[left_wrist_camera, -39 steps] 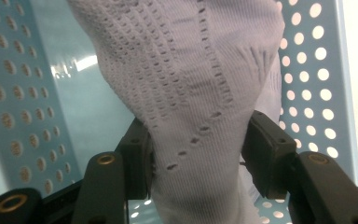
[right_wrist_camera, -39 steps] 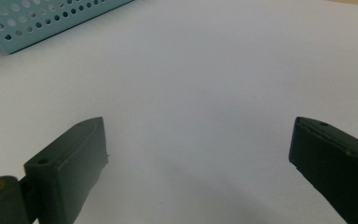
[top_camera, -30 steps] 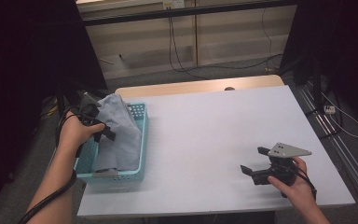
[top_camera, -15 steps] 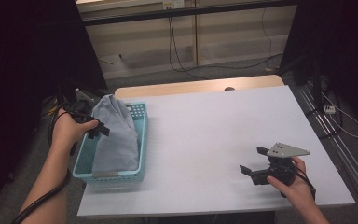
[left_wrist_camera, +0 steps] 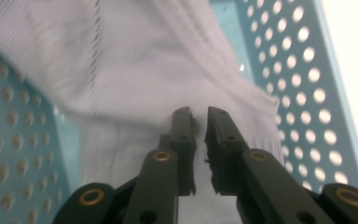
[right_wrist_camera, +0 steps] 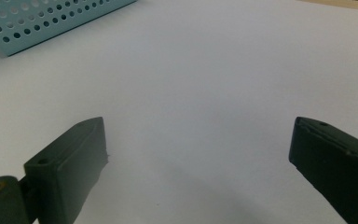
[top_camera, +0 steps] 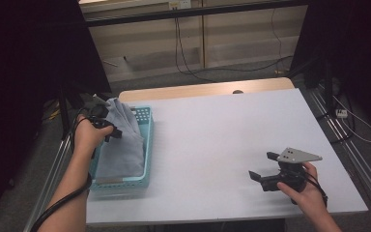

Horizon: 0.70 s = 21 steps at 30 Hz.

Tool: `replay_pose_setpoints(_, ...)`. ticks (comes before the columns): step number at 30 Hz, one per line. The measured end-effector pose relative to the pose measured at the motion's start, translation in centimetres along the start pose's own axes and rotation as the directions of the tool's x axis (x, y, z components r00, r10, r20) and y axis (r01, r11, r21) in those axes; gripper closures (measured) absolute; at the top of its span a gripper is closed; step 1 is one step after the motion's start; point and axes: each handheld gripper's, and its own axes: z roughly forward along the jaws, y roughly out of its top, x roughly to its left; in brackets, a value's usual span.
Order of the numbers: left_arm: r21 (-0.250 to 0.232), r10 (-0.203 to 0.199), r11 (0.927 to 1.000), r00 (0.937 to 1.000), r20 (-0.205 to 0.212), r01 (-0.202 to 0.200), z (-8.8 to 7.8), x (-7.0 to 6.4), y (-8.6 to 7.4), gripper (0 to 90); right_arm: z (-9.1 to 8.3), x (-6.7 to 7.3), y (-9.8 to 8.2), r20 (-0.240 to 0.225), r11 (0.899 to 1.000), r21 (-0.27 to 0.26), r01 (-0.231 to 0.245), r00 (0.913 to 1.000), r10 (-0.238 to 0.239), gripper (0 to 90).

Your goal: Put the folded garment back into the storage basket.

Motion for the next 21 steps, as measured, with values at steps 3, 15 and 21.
replay_pose_setpoints(3, -0.024, -0.01, 0.9997, 0.9999, 0.003, 0.01, 0.6, -0.2, 0.4, 87.7, 0.1, 0.0, -0.1, 0.0, 1.0, 0.003, 0.0, 1.0, 0.0, 4.1)
replay_pose_setpoints(15, -0.076, -0.034, 0.9965, 0.9994, 0.0, 0.034, 2.1, 0.1, 1.6, 90.0, 0.1, -0.2, -0.1, 0.004, 1.0, 0.006, -0.002, 1.0, 0.002, 4.1)
replay_pose_setpoints(21, -0.09, -0.041, 0.9951, 0.9992, -0.003, 0.041, 2.3, 0.1, 1.9, 90.0, 0.1, -0.1, -0.1, 0.004, 1.0, 0.01, 0.004, 1.0, -0.004, 4.1)
